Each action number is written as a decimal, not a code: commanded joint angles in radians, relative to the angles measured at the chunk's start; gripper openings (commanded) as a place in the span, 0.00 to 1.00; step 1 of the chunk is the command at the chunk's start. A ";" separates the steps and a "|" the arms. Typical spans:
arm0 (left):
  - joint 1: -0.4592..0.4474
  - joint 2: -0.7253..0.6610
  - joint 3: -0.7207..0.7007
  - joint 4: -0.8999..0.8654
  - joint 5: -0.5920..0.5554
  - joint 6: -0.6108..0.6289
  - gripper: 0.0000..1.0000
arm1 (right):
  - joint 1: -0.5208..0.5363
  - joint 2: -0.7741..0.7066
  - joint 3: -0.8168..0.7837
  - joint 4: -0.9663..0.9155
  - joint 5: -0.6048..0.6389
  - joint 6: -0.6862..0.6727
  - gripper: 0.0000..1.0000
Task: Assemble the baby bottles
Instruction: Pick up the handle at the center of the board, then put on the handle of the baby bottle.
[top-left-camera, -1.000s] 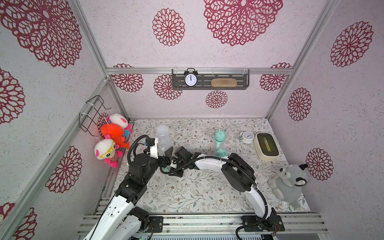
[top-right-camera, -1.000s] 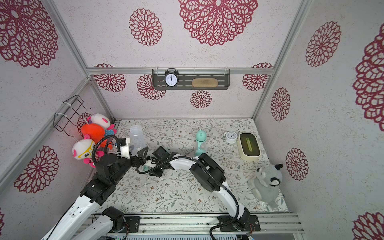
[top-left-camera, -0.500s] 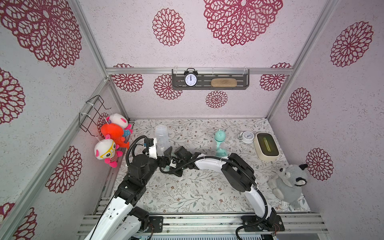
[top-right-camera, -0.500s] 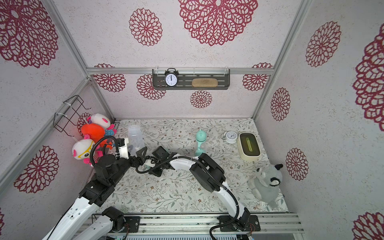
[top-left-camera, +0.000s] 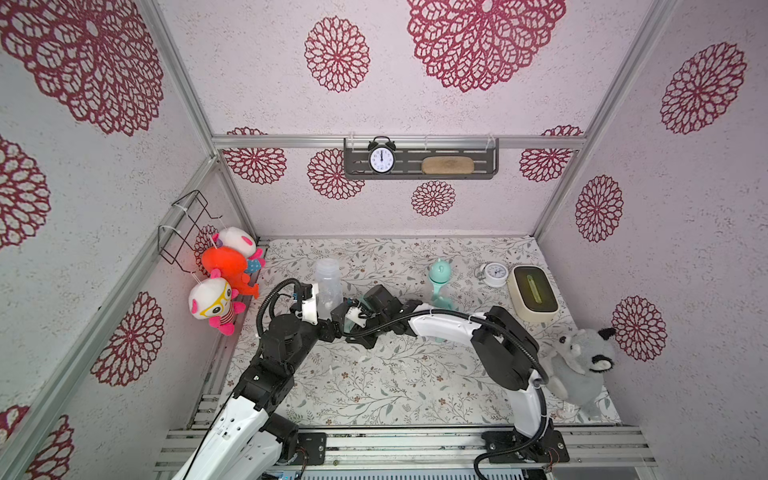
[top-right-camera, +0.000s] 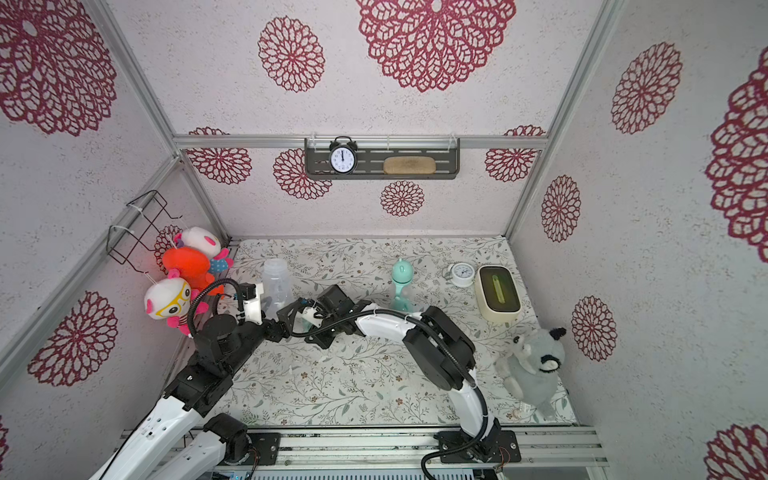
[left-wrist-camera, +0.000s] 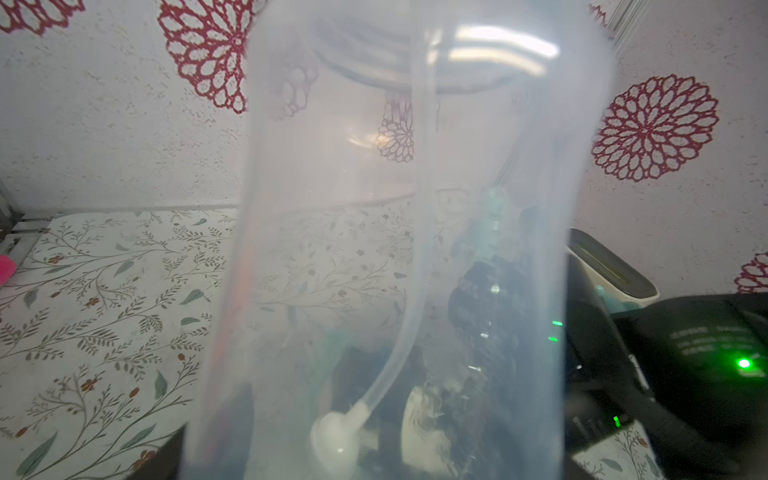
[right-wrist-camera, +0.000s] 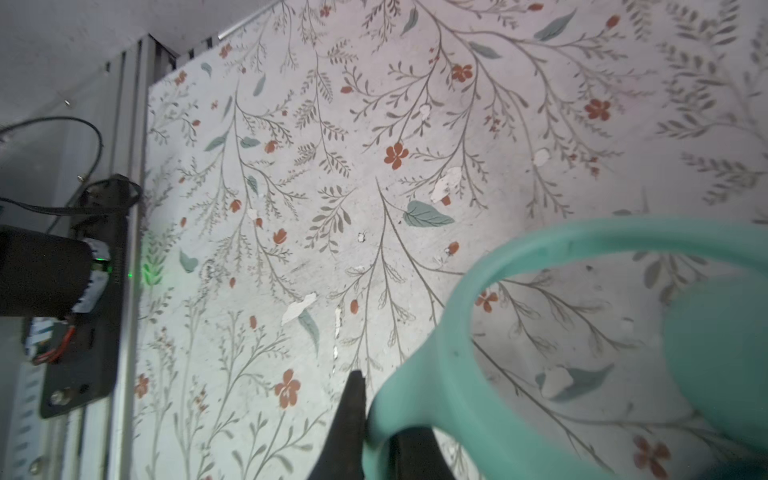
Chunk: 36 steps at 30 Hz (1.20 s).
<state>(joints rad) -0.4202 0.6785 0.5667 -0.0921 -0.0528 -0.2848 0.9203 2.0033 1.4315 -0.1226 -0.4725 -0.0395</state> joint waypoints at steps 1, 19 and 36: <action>0.007 -0.017 -0.018 0.096 0.042 0.025 0.00 | -0.030 -0.111 -0.037 0.048 -0.037 0.098 0.00; 0.004 0.034 -0.173 0.351 0.107 0.035 0.00 | -0.149 -0.408 -0.056 -0.083 -0.062 0.251 0.00; -0.061 0.131 -0.301 0.704 0.170 0.109 0.00 | -0.124 -0.575 -0.032 0.165 -0.240 0.436 0.00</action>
<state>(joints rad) -0.4728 0.7979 0.2646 0.4976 0.1055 -0.2028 0.7826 1.4624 1.3647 -0.0544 -0.6598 0.3489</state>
